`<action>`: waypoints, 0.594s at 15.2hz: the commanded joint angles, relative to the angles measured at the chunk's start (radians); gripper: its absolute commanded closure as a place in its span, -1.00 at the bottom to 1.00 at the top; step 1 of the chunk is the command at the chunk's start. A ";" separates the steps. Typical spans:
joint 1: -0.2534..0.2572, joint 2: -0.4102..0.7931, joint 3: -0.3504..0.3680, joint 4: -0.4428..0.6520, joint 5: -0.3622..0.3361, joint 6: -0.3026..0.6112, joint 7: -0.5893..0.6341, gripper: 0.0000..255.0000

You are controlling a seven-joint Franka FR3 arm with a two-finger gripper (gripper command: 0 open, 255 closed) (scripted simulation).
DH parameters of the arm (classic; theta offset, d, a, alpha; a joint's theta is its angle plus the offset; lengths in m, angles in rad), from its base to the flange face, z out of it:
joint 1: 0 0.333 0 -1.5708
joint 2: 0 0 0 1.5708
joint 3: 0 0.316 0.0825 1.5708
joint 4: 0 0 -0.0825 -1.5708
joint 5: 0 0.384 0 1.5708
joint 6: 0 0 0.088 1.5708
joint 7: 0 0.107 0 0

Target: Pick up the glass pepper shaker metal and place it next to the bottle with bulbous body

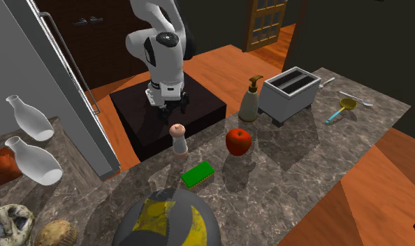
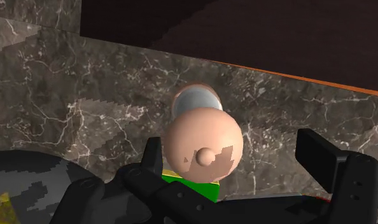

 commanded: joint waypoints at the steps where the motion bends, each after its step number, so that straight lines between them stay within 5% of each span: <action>1: -0.018 0.057 -0.014 0.003 -0.022 0.067 -0.015 -1.00; 9: -0.024 0.206 -0.023 -0.014 -0.038 0.233 -0.007 -1.00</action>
